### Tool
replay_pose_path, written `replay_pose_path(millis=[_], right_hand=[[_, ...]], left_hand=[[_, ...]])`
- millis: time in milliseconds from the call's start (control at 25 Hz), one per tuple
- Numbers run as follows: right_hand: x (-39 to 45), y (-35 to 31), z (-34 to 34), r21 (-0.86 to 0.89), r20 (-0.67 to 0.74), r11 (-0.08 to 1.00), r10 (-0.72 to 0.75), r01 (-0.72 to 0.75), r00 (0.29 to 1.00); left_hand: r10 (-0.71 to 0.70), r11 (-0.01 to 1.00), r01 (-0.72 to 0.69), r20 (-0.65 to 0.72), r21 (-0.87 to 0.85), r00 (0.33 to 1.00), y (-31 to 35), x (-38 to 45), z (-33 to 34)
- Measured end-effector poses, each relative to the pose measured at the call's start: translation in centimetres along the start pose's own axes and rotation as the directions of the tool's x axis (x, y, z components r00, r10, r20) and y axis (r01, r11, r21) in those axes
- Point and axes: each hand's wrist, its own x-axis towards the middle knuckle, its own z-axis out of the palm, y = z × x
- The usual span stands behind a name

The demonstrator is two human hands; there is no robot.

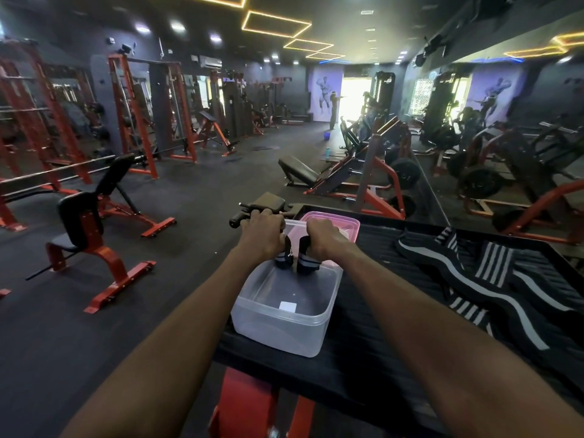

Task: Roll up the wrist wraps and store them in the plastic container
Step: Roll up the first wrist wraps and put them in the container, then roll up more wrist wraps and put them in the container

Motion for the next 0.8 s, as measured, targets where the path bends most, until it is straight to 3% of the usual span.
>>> replay_pose_path(millis=[120, 360, 560, 800], right_hand=[[-0.6, 0.1, -1.2, 0.03, -0.031, 0.999, 0.026, -0.025, 0.999], [-3.2, 2.3, -3.8, 0.168, -0.334, 0.983, 0.132, -0.079, 0.933], [-6.5, 6.2, -3.7, 0.406, -0.291, 0.884, 0.365, -0.231, 0.885], [-11.4, 11.0, -3.7, 0.494, -0.251, 0.817, 0.463, -0.299, 0.85]], left_hand=[[0.011, 0.997, -0.017, -0.067, -0.079, 0.998, 0.4, -0.1, -0.5], [0.094, 0.971, -0.129, -0.175, -0.201, 0.98, 4.7, 0.5, -1.9], [0.165, 0.941, -0.196, -0.132, -0.277, 0.978, 10.4, 0.3, -1.4], [0.223, 0.909, -0.225, -0.048, -0.352, 0.974, 16.6, -0.5, 0.8]])
